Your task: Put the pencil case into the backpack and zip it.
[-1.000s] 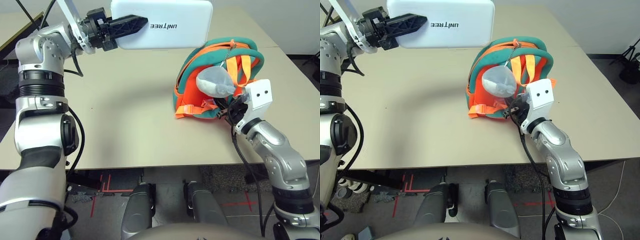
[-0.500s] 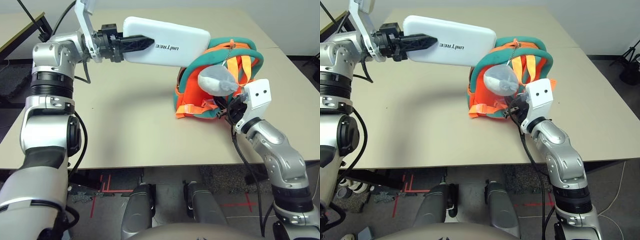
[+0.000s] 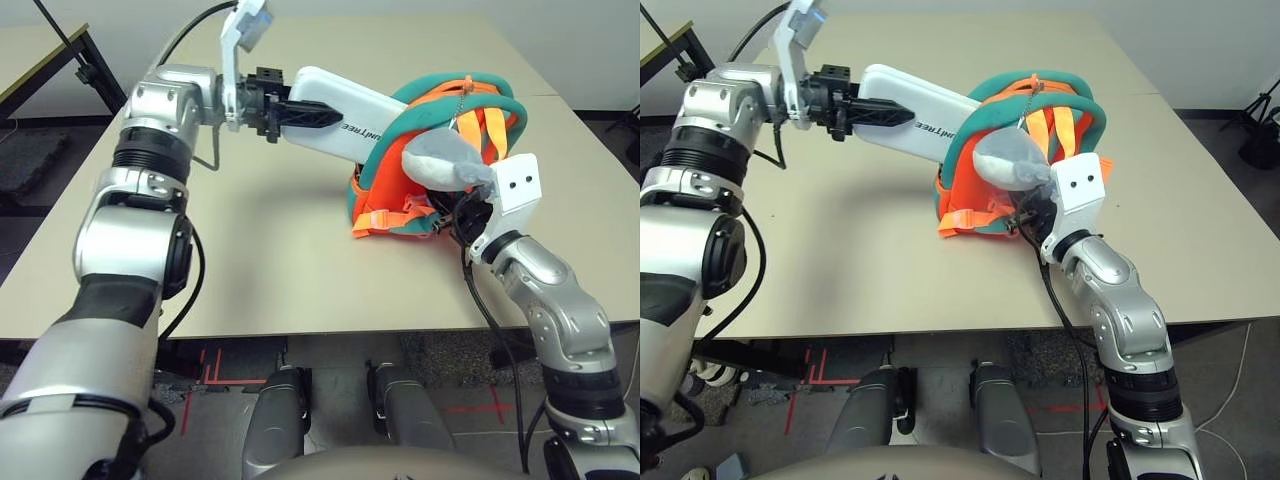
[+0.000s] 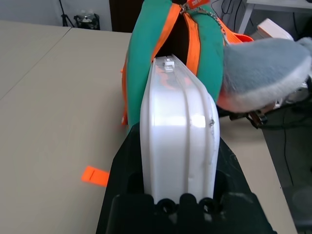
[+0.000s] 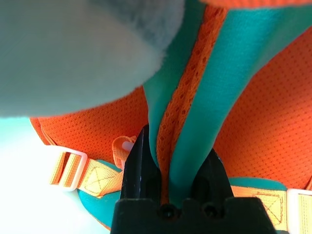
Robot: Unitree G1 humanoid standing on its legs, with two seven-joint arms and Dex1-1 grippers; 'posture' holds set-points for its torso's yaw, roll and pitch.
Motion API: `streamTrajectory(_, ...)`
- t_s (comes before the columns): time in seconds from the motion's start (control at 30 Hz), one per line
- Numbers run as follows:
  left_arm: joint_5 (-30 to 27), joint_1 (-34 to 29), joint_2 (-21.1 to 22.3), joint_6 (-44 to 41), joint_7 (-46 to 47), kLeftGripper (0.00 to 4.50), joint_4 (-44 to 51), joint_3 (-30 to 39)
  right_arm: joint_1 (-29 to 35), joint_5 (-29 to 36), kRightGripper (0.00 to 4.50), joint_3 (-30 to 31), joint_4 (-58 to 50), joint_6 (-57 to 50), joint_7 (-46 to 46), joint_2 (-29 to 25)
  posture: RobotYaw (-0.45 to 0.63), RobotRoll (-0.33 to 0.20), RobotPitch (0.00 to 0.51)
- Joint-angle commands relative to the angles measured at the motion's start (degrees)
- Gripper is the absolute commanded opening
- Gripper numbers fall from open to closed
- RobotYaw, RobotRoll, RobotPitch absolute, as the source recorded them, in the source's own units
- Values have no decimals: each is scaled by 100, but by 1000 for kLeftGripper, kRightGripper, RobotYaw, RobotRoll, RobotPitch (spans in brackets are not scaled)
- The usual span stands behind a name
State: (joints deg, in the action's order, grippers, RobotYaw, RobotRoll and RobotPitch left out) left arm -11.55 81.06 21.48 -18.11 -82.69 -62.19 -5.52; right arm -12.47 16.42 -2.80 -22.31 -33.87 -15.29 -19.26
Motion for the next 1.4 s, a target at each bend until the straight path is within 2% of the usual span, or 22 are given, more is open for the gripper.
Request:
streamTrajectory(0.03,173,259,-369,325,162,1230,-398,53,43,-102,377,138,245,-160,23,42,-242,0,110)
streamTrajectory(0.23,399,435,-1021,596,797,1230,-915,185,-15,-143,377,165,279,-128,13,64,-251,0,102)
streamTrajectory(0.37,551,475,-1194,667,1146,1230,-1039,267,-33,-180,377,168,262,-129,10,89,-263,0,101)
streamTrajectory(0.47,528,519,-1114,668,1150,2236,-1019,397,-21,-196,377,170,252,-120,6,99,-262,0,102)
streamTrajectory(0.67,355,632,-566,457,620,4439,-799,702,-4,-212,377,223,280,-92,-15,128,-244,0,107)
streamTrajectory(0.93,-65,669,189,-201,156,4500,47,1108,-91,-212,377,299,453,-21,-105,114,-221,0,112)
streamTrajectory(1.07,-182,310,415,-574,130,4500,708,1095,-107,-224,377,312,504,7,-137,118,-217,0,112)
streamTrajectory(1.17,-218,-57,503,-922,147,3574,1193,976,-118,-242,377,321,535,18,-167,126,-210,0,112)
streamTrajectory(1.37,-213,-800,492,-1183,507,1130,2052,768,-128,-263,377,318,564,36,-201,119,-209,0,109)
streamTrajectory(1.4,-241,-886,471,-1249,543,1103,2167,743,-127,-267,377,318,568,40,-204,118,-209,0,109)
